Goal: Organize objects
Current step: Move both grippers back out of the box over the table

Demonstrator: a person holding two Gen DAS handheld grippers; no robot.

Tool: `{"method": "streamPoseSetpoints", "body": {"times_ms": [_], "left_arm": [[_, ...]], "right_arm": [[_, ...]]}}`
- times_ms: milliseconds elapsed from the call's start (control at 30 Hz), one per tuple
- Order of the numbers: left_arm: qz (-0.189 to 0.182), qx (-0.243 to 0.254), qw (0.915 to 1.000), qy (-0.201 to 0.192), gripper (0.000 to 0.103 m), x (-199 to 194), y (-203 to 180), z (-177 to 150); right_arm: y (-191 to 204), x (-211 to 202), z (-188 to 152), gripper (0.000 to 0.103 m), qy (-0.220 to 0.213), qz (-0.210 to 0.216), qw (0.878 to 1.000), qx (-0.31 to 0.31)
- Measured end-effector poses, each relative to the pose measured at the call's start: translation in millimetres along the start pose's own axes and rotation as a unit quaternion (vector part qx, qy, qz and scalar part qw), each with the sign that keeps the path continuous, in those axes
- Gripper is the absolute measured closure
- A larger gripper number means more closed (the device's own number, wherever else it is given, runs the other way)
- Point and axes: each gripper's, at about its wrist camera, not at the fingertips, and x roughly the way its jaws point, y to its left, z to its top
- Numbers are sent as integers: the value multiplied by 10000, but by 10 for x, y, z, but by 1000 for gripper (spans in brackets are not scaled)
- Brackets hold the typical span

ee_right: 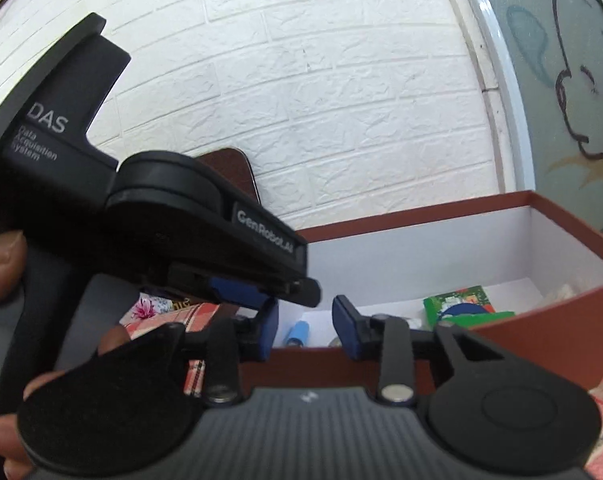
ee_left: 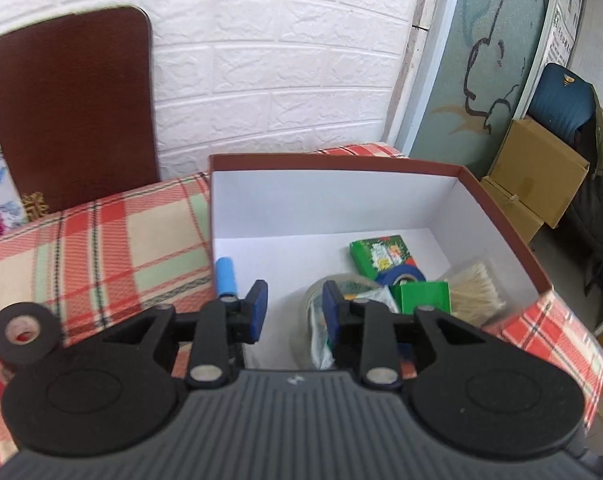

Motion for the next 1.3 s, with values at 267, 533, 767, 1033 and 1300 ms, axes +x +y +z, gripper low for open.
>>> {"method": "streamPoseSetpoints", "body": {"times_ms": [267,533,767,1033,1300], "left_arm": [[387,298,9985,-260,62,-432,-88,-320],[912,288,9954,-6,58,-645,47,-670],[1376,146,9897,353,53,-705,342,-1005],[1741,-86,9827,619,46,-767,708,-1390],[2024,-321,9765,672,38,-810,1047,-1617]], "right_arm": [[-5,-520,-292,64,32,-274,9996,7],[-16,-524,-551,64,879,-266,9950,387],[126,-550,-653,62,1240,-158,9915,365],[357,-532,-756,60,1608,-45,9869,139],[513,-494,-810,53,1729,-110,9846,-243]]}}
